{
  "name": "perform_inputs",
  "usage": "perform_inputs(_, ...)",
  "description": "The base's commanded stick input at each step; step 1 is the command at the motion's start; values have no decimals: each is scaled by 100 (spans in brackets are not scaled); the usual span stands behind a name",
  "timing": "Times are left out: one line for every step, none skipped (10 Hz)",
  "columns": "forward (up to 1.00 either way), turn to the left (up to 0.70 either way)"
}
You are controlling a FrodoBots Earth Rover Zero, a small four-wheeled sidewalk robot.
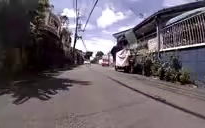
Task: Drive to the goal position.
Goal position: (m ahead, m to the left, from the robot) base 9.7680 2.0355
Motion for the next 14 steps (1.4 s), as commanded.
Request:
perform_inputs(70,-25)
perform_inputs(70,-23)
perform_inputs(70,7)
perform_inputs(70,10)
perform_inputs(70,10)
perform_inputs(70,10)
perform_inputs(70,10)
perform_inputs(70,10)
perform_inputs(70,10)
perform_inputs(70,10)
perform_inputs(70,10)
perform_inputs(70,10)
perform_inputs(70,9)
perform_inputs(70,-25)
